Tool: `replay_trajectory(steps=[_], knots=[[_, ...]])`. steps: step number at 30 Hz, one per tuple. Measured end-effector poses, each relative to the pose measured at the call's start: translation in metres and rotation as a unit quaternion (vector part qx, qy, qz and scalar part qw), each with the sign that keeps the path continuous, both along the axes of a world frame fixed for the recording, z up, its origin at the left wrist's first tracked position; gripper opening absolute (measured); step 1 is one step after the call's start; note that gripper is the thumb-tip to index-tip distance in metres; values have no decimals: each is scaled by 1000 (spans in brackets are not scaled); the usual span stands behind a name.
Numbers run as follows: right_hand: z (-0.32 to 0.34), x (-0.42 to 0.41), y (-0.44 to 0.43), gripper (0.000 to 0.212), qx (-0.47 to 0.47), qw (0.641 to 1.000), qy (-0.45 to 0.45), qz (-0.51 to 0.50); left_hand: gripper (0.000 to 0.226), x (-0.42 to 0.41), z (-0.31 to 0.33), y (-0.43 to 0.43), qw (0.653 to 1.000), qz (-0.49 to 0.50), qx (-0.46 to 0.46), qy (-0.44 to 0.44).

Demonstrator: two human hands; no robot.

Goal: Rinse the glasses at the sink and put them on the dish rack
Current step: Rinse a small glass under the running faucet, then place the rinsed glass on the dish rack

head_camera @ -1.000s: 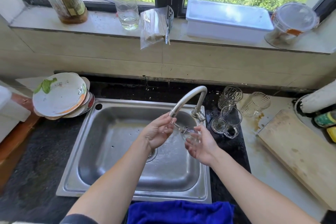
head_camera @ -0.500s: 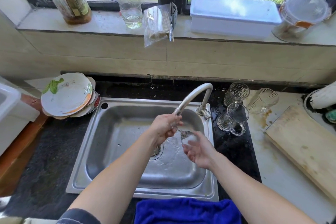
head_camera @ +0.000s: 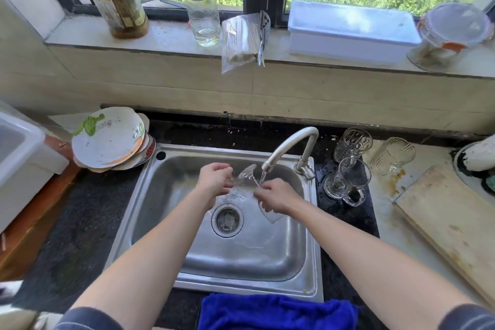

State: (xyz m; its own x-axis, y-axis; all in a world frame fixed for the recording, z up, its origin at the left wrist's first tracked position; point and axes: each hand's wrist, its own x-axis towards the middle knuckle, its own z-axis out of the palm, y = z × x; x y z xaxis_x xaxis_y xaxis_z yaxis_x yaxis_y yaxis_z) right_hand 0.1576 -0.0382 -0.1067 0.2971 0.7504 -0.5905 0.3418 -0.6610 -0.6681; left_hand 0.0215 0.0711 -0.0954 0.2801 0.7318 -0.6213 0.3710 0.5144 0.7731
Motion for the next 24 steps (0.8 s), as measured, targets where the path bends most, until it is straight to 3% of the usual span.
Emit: replay_trajectory(steps=[2,6,11,13,15,18,24], knots=[[-8,-2,14,29,29,999,-15,-31,14,-18,-4,4,999,24,25,24],[-18,-12,35,13,108,985,53,-122,8,-43,-8,0,997,15,57,48],[-29,-24,34,31,102,985,11,-139,19,-52,-27,-2,980,-66,130,134],[-34,-25,23,39,95,984,-21,-150,13,-48,-32,-4,955,-146,174,192],[-34,-22,6,34,92,978,-38,-182,16,-41,-32,-10,920,-223,218,237],[-27,-9,-25,20,86,967,-41,-236,22,-24,-26,-24,884,-300,260,248],[5,26,-101,32,114,934,-67,-333,23,34,11,-71,810,-408,353,230]])
